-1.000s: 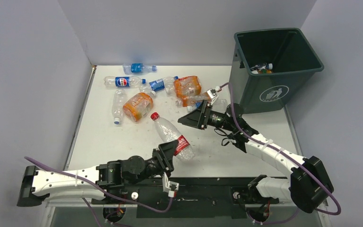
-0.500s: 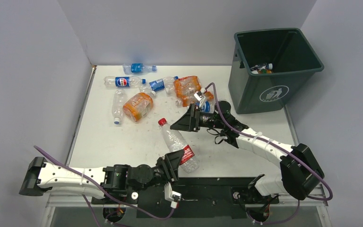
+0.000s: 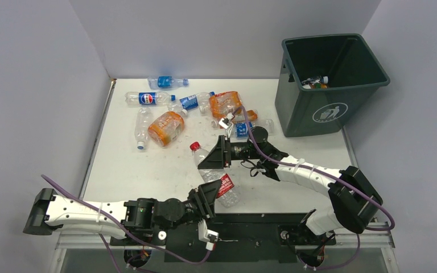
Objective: Put the plastic bottles in the bin
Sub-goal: Place the plastic bottle in the trash bin.
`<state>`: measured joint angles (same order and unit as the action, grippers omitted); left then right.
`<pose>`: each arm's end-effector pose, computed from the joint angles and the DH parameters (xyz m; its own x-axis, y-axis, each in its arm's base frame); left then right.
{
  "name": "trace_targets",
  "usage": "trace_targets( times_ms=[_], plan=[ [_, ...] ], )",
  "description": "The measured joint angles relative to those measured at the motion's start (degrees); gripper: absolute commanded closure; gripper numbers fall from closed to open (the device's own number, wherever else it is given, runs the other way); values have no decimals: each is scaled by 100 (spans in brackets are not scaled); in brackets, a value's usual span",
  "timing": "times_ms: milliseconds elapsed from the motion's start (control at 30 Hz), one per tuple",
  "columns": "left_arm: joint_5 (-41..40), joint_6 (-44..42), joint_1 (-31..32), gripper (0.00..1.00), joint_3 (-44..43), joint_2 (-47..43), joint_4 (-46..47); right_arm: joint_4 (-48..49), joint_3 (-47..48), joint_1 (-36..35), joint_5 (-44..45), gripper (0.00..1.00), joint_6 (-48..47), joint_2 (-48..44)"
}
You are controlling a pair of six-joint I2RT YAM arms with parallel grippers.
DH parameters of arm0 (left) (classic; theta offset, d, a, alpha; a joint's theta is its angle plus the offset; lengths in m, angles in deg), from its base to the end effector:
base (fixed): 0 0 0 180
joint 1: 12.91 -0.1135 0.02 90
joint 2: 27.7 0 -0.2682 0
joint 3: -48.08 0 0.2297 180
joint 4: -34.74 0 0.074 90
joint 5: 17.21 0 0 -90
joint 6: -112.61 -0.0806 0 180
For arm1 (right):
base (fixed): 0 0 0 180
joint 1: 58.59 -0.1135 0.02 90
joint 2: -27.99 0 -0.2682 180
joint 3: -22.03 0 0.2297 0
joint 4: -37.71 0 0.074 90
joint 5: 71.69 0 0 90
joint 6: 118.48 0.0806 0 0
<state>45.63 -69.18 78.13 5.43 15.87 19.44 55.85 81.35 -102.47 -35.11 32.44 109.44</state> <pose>0.0332 -0.1959 0.2540 0.8969 0.4132 0.1574 -0.0331 -0.2923 0.9557 0.1819 0.2647 0.2837 -0.8900 -0.1333 -0.4360 -0.4376 -0.0190 0.8990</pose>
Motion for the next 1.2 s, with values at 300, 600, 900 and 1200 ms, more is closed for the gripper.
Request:
trace_targets(
  times_ms=[300, 600, 900, 1200],
  plan=[
    [-55, 728, 4, 4, 7, -168, 254, -212, 17, 570, 264, 64, -219, -396],
    [-597, 3357, 31, 4, -450, -275, 431, -1386, 527, 1261, 2234, 61, -1729, -2494],
    [1644, 8778, -2793, 4, -1993, -205, 367, -975, 144, 1043, 2846, 60, -2295, -3353],
    [4789, 12227, -4118, 4, -1757, 809, 2343, -603, -15, 459, 2618, 59, -2308, -3097]
  ],
)
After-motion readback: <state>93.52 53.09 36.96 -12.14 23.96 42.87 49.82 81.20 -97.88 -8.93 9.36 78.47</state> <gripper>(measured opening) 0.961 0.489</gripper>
